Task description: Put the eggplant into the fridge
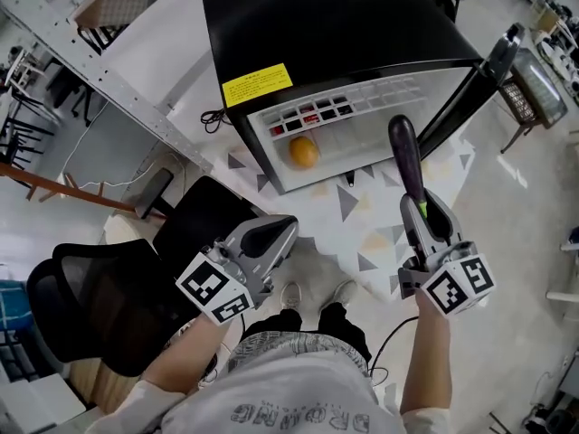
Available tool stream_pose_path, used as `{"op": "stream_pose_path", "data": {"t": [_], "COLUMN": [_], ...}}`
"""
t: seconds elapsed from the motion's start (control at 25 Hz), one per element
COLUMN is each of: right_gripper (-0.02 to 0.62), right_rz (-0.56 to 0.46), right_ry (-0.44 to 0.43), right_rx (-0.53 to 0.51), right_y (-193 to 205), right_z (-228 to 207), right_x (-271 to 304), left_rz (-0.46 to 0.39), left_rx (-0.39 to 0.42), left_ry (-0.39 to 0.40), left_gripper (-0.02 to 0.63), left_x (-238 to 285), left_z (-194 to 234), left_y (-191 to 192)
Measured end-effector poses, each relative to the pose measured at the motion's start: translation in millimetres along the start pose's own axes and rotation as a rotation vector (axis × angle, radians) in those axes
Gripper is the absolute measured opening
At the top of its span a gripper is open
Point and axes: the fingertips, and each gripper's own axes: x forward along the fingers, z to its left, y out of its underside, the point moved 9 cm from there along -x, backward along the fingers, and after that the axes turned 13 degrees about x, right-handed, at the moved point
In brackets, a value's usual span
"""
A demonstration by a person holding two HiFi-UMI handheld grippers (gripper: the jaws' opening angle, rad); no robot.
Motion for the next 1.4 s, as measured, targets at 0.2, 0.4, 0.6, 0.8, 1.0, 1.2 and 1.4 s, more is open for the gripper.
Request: {"op": "stream_pose_path", "data": {"t": [0.2,0.4,0.6,0.8,1.0,1.2,1.4], "right_gripper": [0.123,0.123,0.123,0.123,0.123,0.123,0.123], "right_rz": [0.017,0.025,0.026,0.038,0.043,0.023,0.000], "right_ry": [0.003,0.015,0.035,0.041,0.067,0.115,0.160], "right_rx": [-0.054,-0.116,-0.182,-0.239,-0.278,-0.316,-0.332], "right_y": [-16.5,-31.9,-45.9,-55.9,-62.7,-69.1,-72.1], "right_z": [-22.8,-43.1,-61.7,-71.6,-82.3,-89.2,-98.4], "right_x": [15.3,34.9,57.0,79.0,100.2,120.6,137.7], "left_rz": [0.013,0.024,0.036,0.048,0.066,0.080,0.096], "left_rx": [-0.005,-0.006,-0.003,-0.006,-0.009,-0.012,-0.012], "left_ry": [-0.025,-0.039,-0.064,-0.094,-0.110,-0.113,-0.119], "left_gripper": [0.008,0.008,0.008,0.008,0.008,0.008,0.008], "left_x": [21.4,40.5,52.3,57.0,61.2,63.9,63.0], "left_z": [-3.2,-5.7,-5.7,-2.3,-1.1,0.2,1.9], "left_y": [0.3,0.9,-1.0,-0.9,2.3,5.2,8.6]}}
